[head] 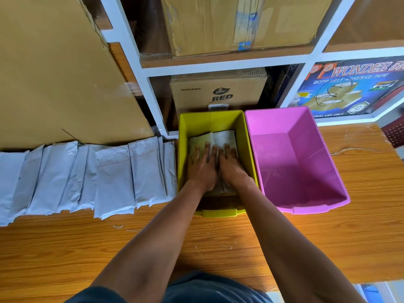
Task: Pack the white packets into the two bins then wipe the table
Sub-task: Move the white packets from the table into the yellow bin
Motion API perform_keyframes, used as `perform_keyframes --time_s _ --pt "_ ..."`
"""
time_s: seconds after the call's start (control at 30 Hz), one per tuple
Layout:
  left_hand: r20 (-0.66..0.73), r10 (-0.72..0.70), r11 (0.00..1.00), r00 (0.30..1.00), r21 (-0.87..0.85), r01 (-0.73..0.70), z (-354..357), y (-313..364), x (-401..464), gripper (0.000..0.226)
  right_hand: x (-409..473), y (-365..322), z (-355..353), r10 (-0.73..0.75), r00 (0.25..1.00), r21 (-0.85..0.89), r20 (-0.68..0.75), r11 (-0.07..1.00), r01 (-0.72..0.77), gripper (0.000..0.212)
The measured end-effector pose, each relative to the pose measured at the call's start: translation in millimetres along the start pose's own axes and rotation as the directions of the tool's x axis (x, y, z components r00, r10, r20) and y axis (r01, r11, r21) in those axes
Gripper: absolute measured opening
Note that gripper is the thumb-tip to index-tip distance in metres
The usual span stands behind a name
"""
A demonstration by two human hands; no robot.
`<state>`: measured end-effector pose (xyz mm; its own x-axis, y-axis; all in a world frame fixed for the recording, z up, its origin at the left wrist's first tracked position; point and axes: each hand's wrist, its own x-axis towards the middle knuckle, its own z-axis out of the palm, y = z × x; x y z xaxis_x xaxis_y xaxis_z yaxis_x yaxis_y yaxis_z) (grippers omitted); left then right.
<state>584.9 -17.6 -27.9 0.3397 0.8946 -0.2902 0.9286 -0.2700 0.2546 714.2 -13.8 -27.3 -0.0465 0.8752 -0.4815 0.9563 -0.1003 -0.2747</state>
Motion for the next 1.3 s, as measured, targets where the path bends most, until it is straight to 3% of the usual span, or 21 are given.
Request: perform_keyframes --time_s 0.17,0.33,0.5,0.77,0.83,0.97,1.07,1.17,1.3 --pt "0.052 -0.027 0.999 0.998 -0.021 0.028 -4.2 -3.3 7.9 0.076 7.6 -5.8 2.3 0.045 0.999 -0.038 0.028 0.998 -0.043 0.070" --pt "-0.053 -0.008 0.995 0.999 -0.100 0.003 0.5 -1.9 12.4 0.078 18.1 -0.3 9.0 -0.024 0.990 -0.014 -0.139 1.000 0.022 0.070" --pt "0.128 -0.036 0.993 0.991 -0.111 0.050 16.2 -13.7 18.5 0.084 16.1 1.0 9.0 -0.003 1.000 -0.034 0.014 0.999 0.003 0.068" --pt "0.284 -0.052 0.994 0.957 -0.082 0.078 -0.3 -11.6 21.5 0.098 17.8 0.7 15.3 0.001 1.000 -0.066 0.030 0.998 0.001 0.089" --pt "0.281 -0.058 0.994 0.958 -0.077 0.083 -6.9 -7.5 19.4 0.096 15.6 1.6 10.5 -0.013 1.000 -0.066 0.015 0.998 0.014 0.085" --pt "0.160 -0.039 0.981 0.986 -0.182 0.068 -28.3 -2.8 11.7 0.092 1.4 -2.1 -7.4 -0.054 0.985 0.026 -0.164 0.998 0.059 0.074" --pt "-0.026 0.007 0.963 1.000 -0.270 -0.014 -51.0 -2.2 1.2 0.081 -13.3 -12.7 -19.0 -0.069 0.941 0.159 -0.330 0.979 0.127 0.073" --pt "-0.245 0.008 0.966 0.970 -0.250 -0.071 -73.0 -6.7 -14.3 0.066 -19.7 -27.3 -24.1 -0.059 0.886 0.211 -0.460 0.962 0.173 0.069" --pt "-0.407 0.036 0.949 0.913 -0.272 -0.158 -93.4 -28.1 -40.8 0.057 -33.2 -62.2 -28.7 -0.053 0.793 0.249 -0.607 0.935 0.254 0.049"
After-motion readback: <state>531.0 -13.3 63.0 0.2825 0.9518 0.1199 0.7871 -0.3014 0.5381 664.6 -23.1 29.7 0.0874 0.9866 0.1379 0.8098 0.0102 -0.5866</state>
